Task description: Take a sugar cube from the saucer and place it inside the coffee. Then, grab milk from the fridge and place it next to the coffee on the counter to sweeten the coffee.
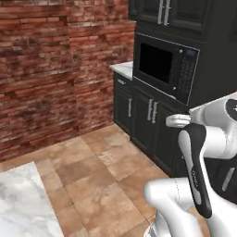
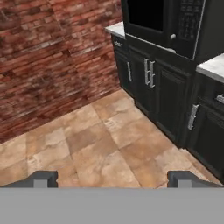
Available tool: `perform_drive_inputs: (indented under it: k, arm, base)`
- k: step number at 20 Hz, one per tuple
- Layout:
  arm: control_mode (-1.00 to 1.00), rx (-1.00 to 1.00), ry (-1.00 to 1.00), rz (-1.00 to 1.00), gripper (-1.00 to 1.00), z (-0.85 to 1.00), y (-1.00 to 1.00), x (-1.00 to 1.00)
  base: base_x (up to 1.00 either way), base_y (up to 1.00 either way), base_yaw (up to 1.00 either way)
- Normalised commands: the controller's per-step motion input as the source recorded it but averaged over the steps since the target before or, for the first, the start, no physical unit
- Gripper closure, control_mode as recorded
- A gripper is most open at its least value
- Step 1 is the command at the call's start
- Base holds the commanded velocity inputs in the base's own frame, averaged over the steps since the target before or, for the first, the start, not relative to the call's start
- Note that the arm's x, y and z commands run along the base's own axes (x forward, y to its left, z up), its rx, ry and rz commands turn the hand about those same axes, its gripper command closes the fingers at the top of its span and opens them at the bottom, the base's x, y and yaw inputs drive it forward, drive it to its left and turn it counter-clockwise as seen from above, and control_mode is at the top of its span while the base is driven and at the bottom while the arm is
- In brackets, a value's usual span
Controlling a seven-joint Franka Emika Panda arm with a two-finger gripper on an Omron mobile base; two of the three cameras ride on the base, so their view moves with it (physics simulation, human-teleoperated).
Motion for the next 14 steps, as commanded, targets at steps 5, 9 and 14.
perform_drive_inputs:
  k: [5,9,14]
  arm:
    - [1.00,0.00,0.00,0.00,-1.00,0.00,0.00,0.00]
    - [1.00,0.00,0.00,0.00,-1.00,0.00,0.00,0.00]
    - [1.00,0.00,0.00,0.00,-1.00,0.00,0.00,0.00]
  base:
    - [0.00,0.00,1.00]
    - [0.00,0.00,1.00]
    - [-0.09,-0.17,0.86]
